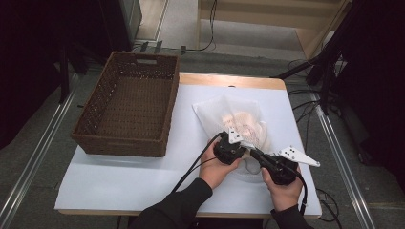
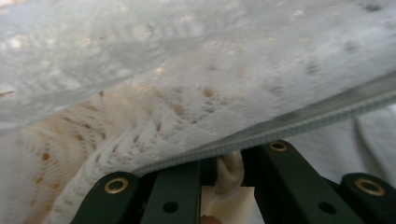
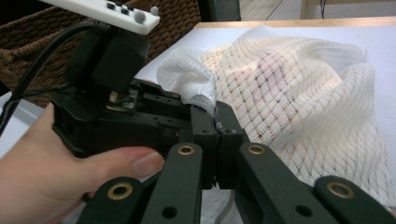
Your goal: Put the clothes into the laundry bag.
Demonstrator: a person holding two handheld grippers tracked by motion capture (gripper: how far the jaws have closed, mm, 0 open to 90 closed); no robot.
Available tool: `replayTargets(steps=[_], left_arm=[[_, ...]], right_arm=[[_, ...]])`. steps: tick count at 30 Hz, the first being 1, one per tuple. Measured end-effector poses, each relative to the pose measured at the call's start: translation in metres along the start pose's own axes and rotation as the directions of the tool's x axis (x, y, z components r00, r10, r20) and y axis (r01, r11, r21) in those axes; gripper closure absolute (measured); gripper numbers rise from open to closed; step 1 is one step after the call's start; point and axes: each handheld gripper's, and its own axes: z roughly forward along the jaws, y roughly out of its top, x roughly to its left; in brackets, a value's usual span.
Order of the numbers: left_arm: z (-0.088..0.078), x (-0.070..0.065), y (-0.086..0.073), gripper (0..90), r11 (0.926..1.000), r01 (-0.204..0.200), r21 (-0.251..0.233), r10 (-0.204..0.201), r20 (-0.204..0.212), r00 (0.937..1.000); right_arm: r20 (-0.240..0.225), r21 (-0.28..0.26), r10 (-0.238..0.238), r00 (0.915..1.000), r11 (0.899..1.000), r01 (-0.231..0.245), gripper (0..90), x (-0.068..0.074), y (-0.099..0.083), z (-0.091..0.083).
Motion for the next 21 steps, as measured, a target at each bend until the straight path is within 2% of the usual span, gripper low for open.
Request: replayTargets(steps=[1,2,4,6,7,8,9,13,14,15,16,18,19,20,21], left_arm=[[0.0,-0.002,0.001,83.4,0.9999,-0.006,-0.009,0.006,-0.027,0.9996],[-0.003,-0.003,0.003,83.3,0.9996,0.006,-0.027,-0.006,-0.035,0.9994],[-0.007,-0.006,0.009,83.3,0.9983,0.017,-0.057,-0.018,-0.025,0.9995],[-0.006,-0.007,0.012,83.1,0.9984,0.023,-0.051,-0.024,-0.014,0.9996],[-0.002,-0.005,0.012,82.8,0.9985,0.041,-0.038,-0.04,0.006,0.9992],[0.007,-0.005,0.01,81.3,0.9977,0.068,0.002,-0.068,0.033,0.9971],[0.012,-0.006,0.009,80.1,0.9971,0.076,0.01,-0.076,0.041,0.9962],[0.014,-0.006,0.008,79.5,0.9967,0.081,0.004,-0.081,0.029,0.9963],[0.013,-0.003,0.009,81.0,0.9955,0.095,-0.008,-0.094,0.025,0.9952],[0.009,0.001,0.012,83.3,0.9933,0.108,-0.042,-0.108,-0.001,0.9941],[0.009,0.001,0.012,84.2,0.9933,0.108,-0.042,-0.108,-0.001,0.9941],[0.004,0.005,0.014,84.6,0.9874,0.117,-0.107,-0.124,-0.062,0.9903],[0.002,0.008,0.016,84.8,0.9802,0.132,-0.148,-0.148,-0.104,0.9835],[0.003,0.012,0.016,84.8,0.9757,0.148,-0.161,-0.169,-0.125,0.9776],[0.005,0.015,0.015,84.6,0.9741,0.165,-0.155,-0.184,-0.123,0.9751]], right_arm=[[0.0,-0.001,0.001,1.0,1.0,-0.001,90.0,0.0,0.0,0.0],[0.004,-0.003,0.008,1.0,1.0,-0.008,90.0,-0.001,0.0,0.0],[0.006,-0.007,0.009,0.9999,1.0,-0.008,90.0,-0.001,0.001,0.0],[0.01,-0.012,0.018,0.9998,1.0,-0.018,90.0,-0.002,0.002,-0.001],[0.008,-0.013,0.023,0.9997,1.0,-0.023,90.0,-0.003,0.002,0.0],[0.003,-0.015,0.044,0.999,0.999,-0.044,90.0,-0.003,0.003,0.001],[0.005,-0.013,0.043,0.9991,0.999,-0.043,90.0,-0.003,0.003,0.002],[0.016,-0.006,0.035,0.9993,0.999,-0.035,90.0,-0.001,0.002,0.004],[0.018,-0.004,0.038,0.9991,0.999,-0.038,90.0,-0.001,0.001,0.003],[0.022,-0.005,0.041,0.9989,0.999,-0.041,90.0,-0.002,0.001,0.001],[0.022,-0.007,0.042,0.9989,0.999,-0.042,90.0,-0.003,0.001,0.0],[0.021,-0.01,0.041,0.9989,0.999,-0.041,90.0,-0.003,0.001,-0.001],[0.021,-0.013,0.041,0.9989,0.999,-0.041,90.0,-0.003,0.001,-0.002],[0.02,-0.016,0.037,0.9991,0.999,-0.037,90.0,-0.002,0.002,-0.003],[0.021,-0.018,0.025,0.9995,1.0,-0.024,90.0,-0.001,0.002,-0.003]])
